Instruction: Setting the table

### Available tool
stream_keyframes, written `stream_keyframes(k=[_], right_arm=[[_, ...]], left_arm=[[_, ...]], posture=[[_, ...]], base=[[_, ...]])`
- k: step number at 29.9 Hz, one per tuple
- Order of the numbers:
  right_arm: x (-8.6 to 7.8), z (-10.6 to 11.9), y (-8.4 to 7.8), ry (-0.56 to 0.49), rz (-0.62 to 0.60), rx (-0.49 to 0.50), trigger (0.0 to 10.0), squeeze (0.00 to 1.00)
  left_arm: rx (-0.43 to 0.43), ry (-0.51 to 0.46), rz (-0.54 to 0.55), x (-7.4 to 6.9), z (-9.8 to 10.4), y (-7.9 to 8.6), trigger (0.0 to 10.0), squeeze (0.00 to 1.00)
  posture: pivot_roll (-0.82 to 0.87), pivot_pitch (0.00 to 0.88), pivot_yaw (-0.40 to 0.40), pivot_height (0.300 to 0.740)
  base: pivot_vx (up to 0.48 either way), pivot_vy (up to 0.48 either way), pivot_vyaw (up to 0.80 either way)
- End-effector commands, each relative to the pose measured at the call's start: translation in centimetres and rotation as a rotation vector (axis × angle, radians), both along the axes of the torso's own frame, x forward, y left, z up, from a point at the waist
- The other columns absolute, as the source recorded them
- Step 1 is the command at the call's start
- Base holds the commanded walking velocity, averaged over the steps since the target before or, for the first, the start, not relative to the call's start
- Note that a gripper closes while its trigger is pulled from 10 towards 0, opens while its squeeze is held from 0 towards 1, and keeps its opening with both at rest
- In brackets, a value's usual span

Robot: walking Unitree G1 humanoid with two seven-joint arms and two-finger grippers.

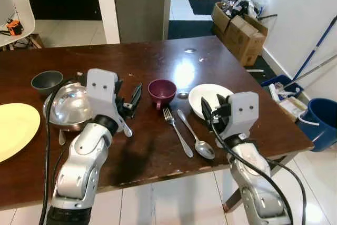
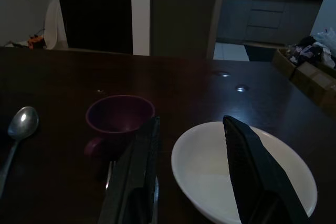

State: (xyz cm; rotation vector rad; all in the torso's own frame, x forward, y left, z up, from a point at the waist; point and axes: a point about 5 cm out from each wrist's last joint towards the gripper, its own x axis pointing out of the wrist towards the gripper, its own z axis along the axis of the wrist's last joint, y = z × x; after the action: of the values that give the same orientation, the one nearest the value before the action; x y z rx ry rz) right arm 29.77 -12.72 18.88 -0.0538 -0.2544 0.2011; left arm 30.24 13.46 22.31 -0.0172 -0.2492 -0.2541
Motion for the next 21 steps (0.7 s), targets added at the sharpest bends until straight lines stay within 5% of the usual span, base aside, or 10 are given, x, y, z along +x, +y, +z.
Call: stream_keyframes(k=[1,21], right_arm=[[0.08,-0.24,-0.32,0.004,-0.003,-0.011,10.0,0.0],[0.02,-0.52,-0.39,0.021,0.009,-0.003,10.0,0.0]], left_arm=[[0.001,0.006,0.002,0.13,-0.29,0.24,10.0,0.0],[-0.028,0.033,0.033,-0.1,-1.27,-0.01,10.0,0.0]], posture=[[-0.12,0.0,0.049,0.74],[-0.11,0.0,0.022,0.74]], base=[[0.0,0.0,0.0],[0.0,0.0,0.0]])
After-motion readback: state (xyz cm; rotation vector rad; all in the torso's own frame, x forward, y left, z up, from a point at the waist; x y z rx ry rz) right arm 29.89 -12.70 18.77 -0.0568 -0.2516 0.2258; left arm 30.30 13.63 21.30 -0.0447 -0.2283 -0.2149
